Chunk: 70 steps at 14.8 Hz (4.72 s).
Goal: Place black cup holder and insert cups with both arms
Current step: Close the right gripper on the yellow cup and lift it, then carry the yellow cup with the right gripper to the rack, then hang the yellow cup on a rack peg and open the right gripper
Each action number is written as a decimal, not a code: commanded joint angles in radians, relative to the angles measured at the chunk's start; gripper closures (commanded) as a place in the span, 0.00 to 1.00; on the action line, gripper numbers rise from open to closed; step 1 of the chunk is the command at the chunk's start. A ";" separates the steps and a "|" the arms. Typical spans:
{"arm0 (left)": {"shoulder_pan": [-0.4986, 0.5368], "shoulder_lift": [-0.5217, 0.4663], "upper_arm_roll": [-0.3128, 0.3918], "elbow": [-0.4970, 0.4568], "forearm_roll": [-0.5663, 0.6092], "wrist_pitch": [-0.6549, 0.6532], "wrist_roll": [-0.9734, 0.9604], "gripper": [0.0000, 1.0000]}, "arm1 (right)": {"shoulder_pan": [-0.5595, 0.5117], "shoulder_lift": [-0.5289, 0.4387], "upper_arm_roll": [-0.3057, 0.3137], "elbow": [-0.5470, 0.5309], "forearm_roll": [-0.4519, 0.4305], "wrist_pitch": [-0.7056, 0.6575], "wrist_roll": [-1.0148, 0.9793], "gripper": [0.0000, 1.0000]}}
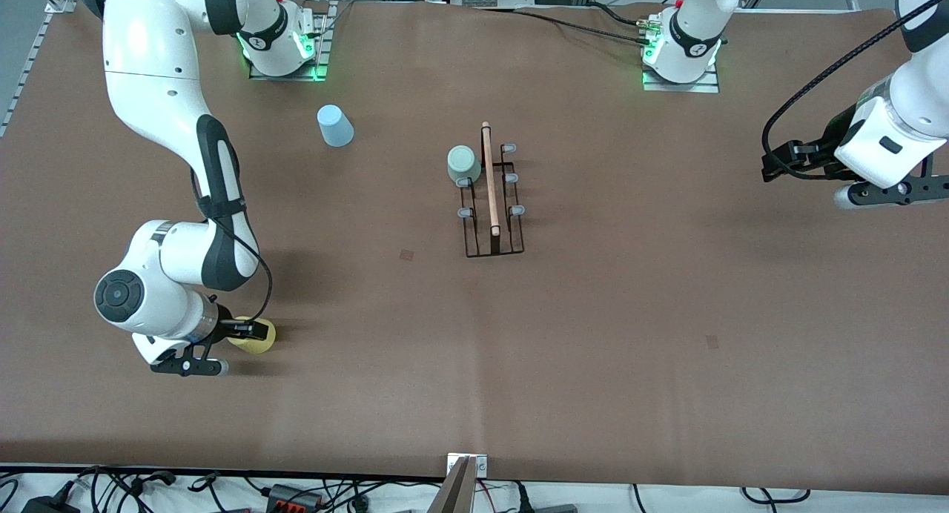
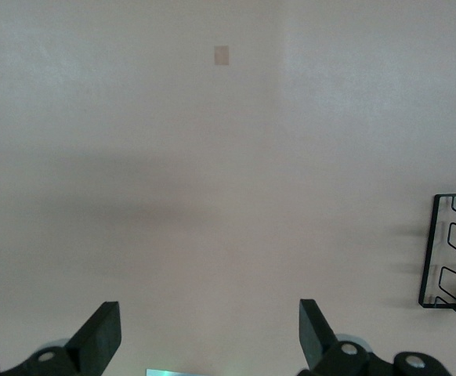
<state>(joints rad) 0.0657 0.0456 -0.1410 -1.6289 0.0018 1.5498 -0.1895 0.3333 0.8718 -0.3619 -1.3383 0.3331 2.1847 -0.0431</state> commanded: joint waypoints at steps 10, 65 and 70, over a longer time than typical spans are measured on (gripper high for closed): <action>-0.003 -0.007 0.004 0.006 0.007 0.001 -0.005 0.00 | 0.029 -0.097 0.009 0.036 0.024 -0.195 -0.015 0.71; -0.004 0.007 0.004 0.035 0.007 0.000 0.010 0.00 | 0.647 -0.123 0.012 0.064 0.026 -0.264 0.542 0.60; -0.004 0.007 0.004 0.035 0.006 -0.002 0.010 0.00 | 0.647 -0.149 0.004 0.073 0.026 -0.270 0.600 0.00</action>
<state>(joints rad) 0.0650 0.0461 -0.1409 -1.6140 0.0018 1.5523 -0.1895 0.9710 0.7452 -0.3447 -1.2669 0.3491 1.9157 0.5143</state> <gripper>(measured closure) 0.000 0.040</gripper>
